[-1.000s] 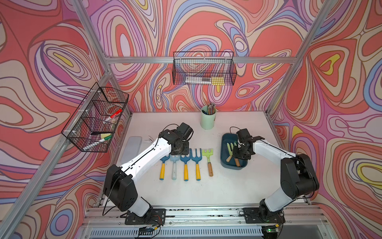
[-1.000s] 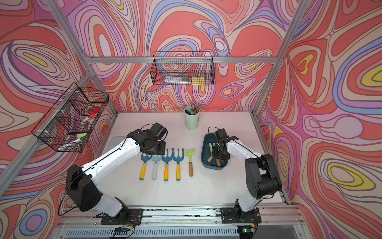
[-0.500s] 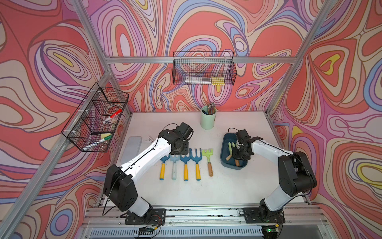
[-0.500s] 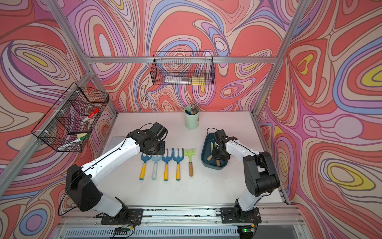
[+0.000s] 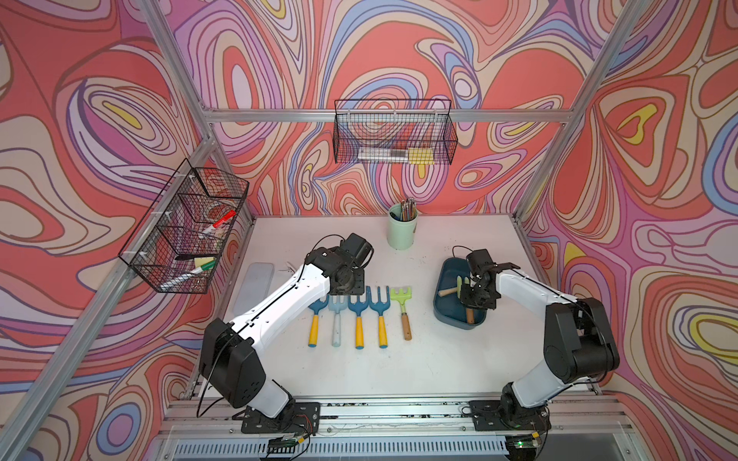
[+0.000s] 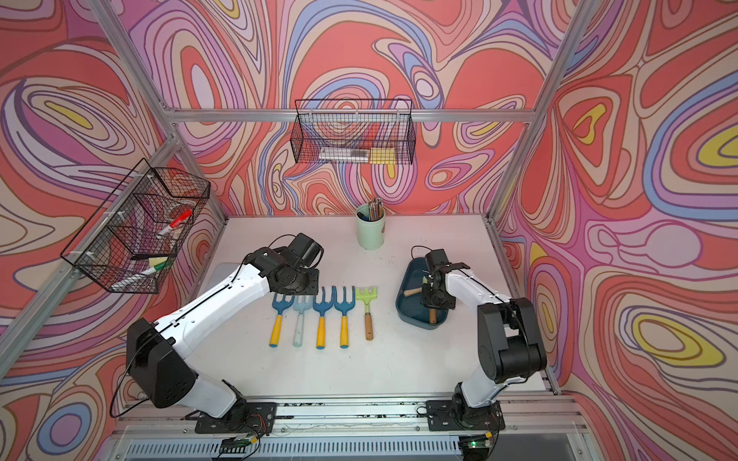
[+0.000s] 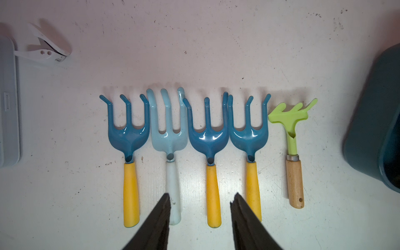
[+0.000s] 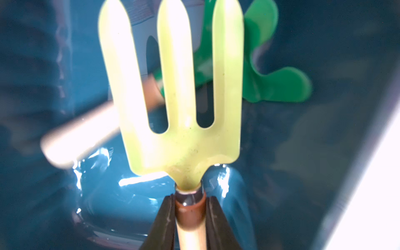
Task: Take the hand rake out of the storage box
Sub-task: Move the storage box to the center of the board, then pick up the rake from the storage box.
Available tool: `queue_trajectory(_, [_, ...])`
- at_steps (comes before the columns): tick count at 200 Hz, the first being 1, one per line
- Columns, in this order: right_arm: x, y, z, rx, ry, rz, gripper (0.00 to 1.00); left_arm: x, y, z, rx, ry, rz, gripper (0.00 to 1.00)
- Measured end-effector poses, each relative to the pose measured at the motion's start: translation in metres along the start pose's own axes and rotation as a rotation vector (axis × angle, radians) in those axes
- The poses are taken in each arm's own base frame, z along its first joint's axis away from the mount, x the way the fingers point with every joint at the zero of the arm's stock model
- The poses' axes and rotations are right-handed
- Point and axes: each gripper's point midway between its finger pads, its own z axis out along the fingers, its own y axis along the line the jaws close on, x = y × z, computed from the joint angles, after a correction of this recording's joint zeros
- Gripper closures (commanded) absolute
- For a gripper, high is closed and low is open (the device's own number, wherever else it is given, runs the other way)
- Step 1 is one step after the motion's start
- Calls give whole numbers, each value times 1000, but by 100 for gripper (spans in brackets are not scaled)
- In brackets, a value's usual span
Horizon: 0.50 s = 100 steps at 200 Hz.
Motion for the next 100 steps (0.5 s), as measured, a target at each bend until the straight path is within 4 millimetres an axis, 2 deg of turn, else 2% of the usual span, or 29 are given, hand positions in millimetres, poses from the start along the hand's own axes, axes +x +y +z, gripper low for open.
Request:
queue_trajectory(65, [-5, -45, -11, 48, 7, 80, 92, -2, 7, -6, -1, -19, -9, 50])
queue_trajectory(100, [-21, -39, -27, 9, -50, 82, 94, -1, 12, -10, -2, -28, -18, 50])
